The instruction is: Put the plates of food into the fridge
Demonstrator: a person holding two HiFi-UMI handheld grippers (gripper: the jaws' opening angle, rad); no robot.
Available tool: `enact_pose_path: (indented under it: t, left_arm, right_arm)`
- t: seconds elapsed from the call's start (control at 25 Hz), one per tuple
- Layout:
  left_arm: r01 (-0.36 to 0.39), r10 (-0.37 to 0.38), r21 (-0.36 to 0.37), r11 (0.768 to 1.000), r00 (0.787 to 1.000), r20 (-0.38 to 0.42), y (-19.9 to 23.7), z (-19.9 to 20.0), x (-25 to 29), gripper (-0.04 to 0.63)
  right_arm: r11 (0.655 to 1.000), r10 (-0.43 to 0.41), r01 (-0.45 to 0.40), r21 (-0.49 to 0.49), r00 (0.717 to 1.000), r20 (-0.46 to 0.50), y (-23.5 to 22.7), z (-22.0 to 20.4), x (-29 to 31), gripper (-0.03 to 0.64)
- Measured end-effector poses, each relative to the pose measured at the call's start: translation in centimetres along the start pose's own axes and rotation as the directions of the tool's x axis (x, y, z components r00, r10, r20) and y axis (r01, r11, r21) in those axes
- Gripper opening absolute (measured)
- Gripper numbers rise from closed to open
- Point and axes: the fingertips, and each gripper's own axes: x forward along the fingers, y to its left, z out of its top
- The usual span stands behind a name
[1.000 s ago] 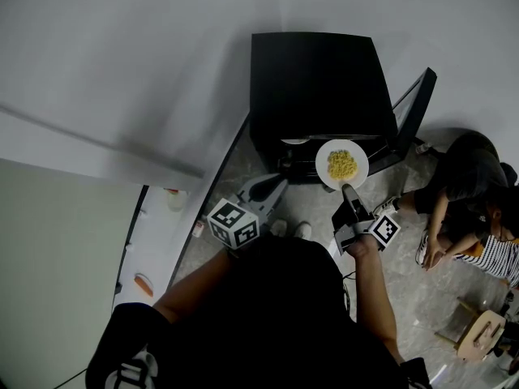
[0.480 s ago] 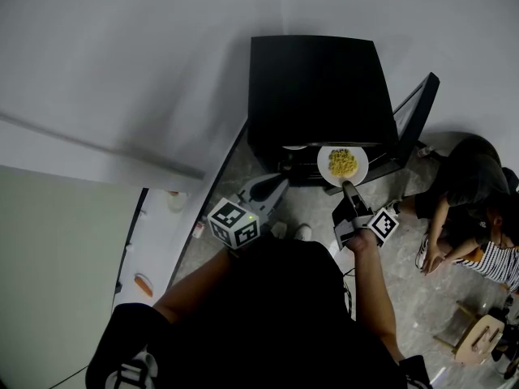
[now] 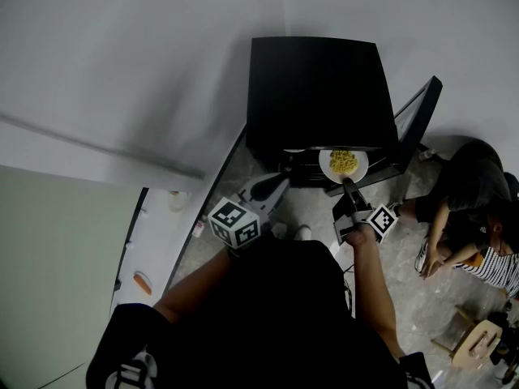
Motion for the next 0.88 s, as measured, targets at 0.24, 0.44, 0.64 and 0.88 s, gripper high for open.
enact_pose_path:
  t: [0.24, 0.44, 0.64, 0.88]
  left_arm:
    - [-0.014, 0.014, 0.005, 1.000, 1.000, 0.005, 0.4, 0.4, 0.1, 0.029]
    - [-0.024, 0.024, 0.000, 1.000, 1.000, 0.006, 0.8, 0.3, -0.1, 0.029]
    - [-0.018, 0.018, -0.007, 1.000, 1.000, -0.001, 0.9, 0.1, 0.1, 0.029]
    - [-0.021, 0.021, -0.009, 1.000, 1.000, -0.005, 1.2, 0.1, 0.0, 0.029]
  right_arm:
    - [1.000, -0.003, 0.003, 0.001, 1.000, 0.001, -0.2, 0.7, 1.2, 0.046]
    - [1.000, -0.004, 0.004, 0.011, 1.000, 0.010, -0.6, 0.8, 2.1, 0.046]
    - [1.000, -0.022, 0.021, 0.023, 0.999, 0.037, -1.7, 1.3, 3.0, 0.046]
    - [0.999, -0.032, 0.032, 0.009, 0.999, 0.043, -1.6, 1.7, 3.9, 0.046]
